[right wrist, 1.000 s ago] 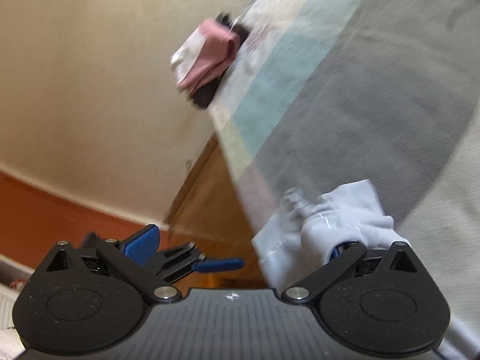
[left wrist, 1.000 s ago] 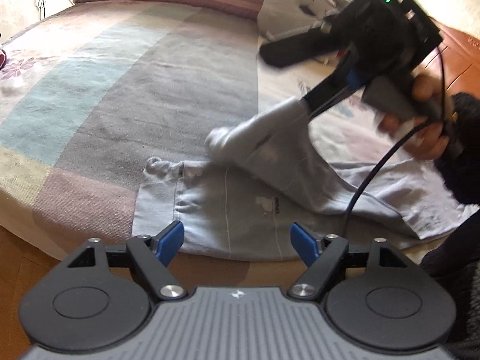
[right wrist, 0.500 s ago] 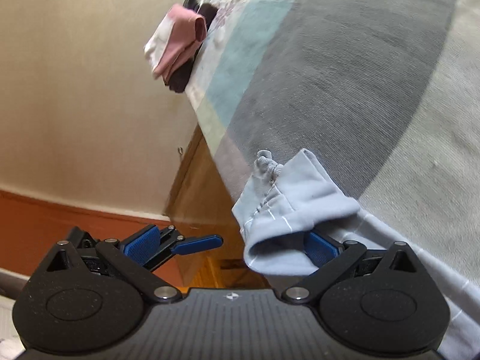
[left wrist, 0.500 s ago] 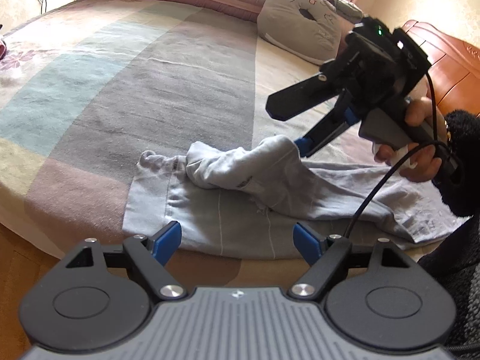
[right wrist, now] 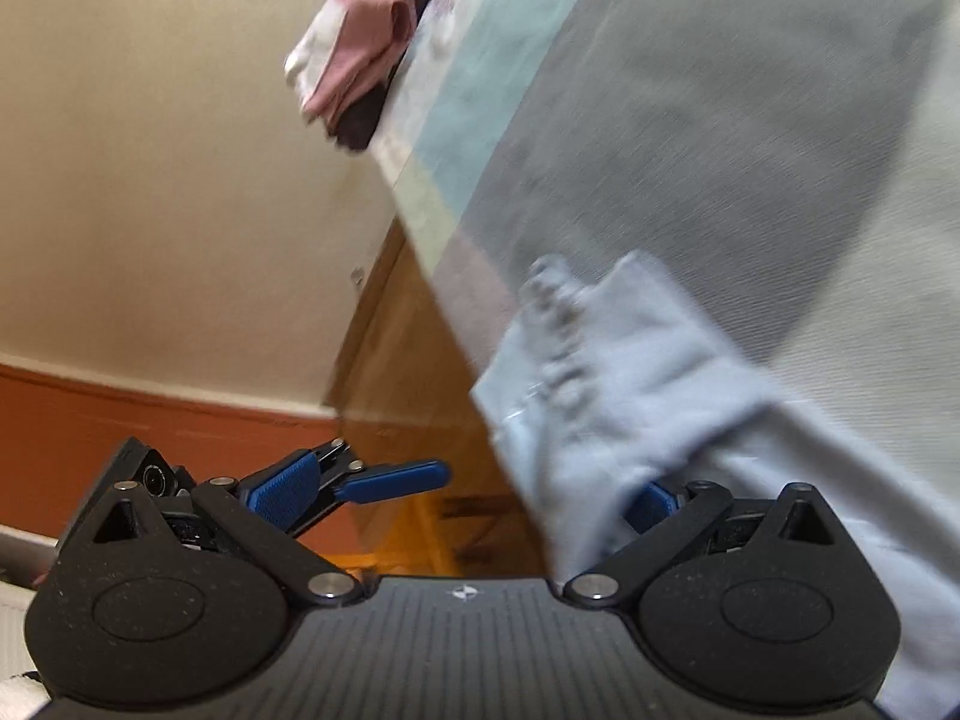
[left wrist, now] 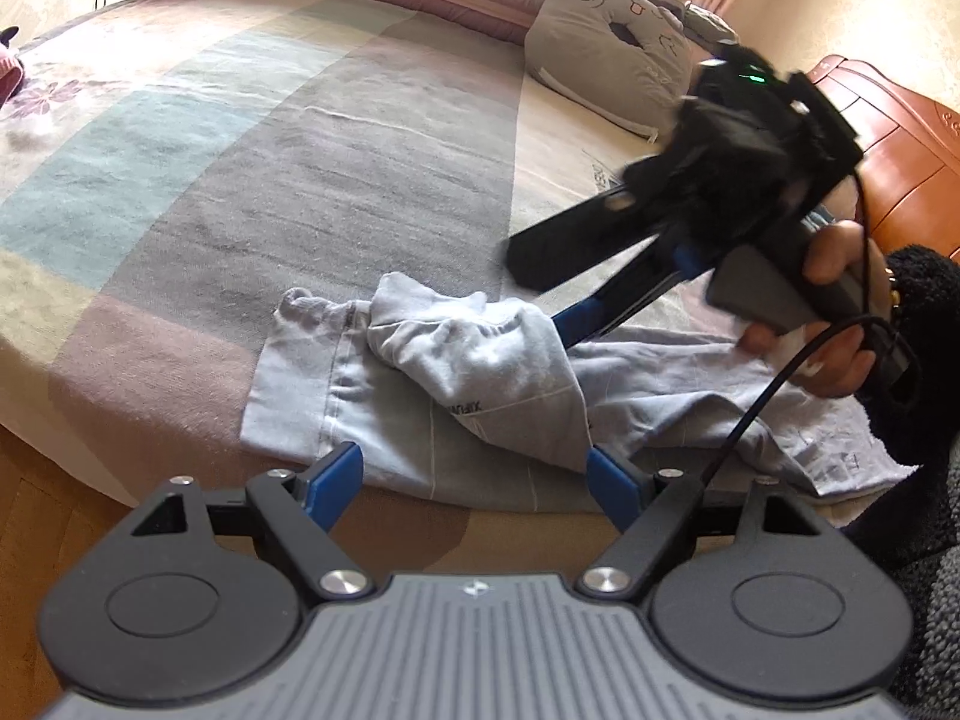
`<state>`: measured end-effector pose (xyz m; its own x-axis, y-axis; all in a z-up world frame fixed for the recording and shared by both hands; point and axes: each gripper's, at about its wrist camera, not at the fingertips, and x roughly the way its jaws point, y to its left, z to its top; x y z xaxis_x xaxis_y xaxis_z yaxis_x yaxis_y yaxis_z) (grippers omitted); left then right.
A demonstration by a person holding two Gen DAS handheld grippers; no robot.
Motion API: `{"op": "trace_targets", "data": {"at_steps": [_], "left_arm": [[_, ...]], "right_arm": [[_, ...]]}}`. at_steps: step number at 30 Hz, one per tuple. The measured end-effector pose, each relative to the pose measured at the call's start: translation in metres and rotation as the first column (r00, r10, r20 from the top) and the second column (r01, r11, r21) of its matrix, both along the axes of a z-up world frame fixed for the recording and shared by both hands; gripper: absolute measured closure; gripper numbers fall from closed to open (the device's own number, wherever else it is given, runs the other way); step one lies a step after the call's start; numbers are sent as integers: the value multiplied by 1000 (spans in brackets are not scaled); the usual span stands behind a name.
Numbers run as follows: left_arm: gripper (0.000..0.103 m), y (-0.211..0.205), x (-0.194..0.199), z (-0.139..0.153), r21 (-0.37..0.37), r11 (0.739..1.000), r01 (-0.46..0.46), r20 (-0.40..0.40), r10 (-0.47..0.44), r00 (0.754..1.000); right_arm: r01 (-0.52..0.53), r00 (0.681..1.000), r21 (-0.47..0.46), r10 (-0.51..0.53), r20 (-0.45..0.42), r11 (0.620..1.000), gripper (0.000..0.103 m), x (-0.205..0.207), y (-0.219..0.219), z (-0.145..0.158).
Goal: Fold clothes
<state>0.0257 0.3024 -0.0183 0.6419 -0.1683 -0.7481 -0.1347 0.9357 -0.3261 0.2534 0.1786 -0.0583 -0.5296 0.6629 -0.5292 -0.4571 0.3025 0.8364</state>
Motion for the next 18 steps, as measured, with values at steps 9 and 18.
{"op": "trace_targets", "data": {"at_steps": [9,18], "left_arm": [[21,-21,39,-1,61,998,22,-63,-18,998],[21,-59,76,-18,294,954,-55,-200,118,973]], "right_arm": [[275,947,17,-274,166,961,0,54,-136,36],[483,819,58,-474,324,874,0,50,-248,44]]}}
